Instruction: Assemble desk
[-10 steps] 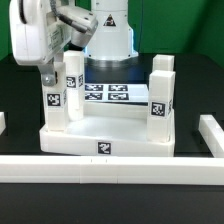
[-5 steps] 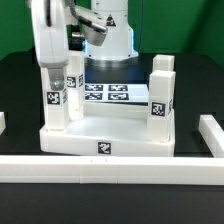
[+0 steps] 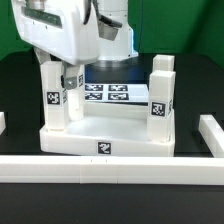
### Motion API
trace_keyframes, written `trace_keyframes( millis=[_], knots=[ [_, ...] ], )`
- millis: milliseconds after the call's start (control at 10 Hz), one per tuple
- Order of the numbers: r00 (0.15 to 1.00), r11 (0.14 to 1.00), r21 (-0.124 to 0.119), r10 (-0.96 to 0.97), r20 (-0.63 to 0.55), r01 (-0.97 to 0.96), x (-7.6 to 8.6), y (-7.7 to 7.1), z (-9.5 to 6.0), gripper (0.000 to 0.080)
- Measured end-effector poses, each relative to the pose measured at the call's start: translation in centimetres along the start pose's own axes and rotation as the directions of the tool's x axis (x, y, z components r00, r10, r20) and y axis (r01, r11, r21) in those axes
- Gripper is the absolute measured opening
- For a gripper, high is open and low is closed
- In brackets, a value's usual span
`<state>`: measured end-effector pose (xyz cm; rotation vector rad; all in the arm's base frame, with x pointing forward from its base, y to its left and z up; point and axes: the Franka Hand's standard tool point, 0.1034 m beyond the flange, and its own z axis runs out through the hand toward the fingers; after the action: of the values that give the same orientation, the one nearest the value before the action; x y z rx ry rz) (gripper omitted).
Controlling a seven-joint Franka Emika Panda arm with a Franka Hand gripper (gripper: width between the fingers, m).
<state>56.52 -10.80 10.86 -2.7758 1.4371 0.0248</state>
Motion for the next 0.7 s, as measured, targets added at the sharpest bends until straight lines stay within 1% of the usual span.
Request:
trace_keyframes(
  millis=[200, 300, 400, 600, 700],
  knots=[
    [0.978, 0.978, -0.013, -0.209, -0.015, 0.209, -0.17, -0.27, 0.09, 0.0648],
    [0.946, 0.946, -0.020, -0.324, -0.020, 0.324, -0.25, -0.42, 0.12, 0.0648],
    [0.911, 0.911, -0.021, -0.412, -0.028, 0.412, -0.19, -0.51, 0.15, 0.0648],
    [0.832, 0.833, -0.030, -0.553, -0.041, 0.552, -0.05, -0.38, 0.33, 0.0648],
    [0.812, 0.813, -0.032, -0.583, -0.042, 0.582, -0.08, -0.36, 0.40, 0.0648]
  ],
)
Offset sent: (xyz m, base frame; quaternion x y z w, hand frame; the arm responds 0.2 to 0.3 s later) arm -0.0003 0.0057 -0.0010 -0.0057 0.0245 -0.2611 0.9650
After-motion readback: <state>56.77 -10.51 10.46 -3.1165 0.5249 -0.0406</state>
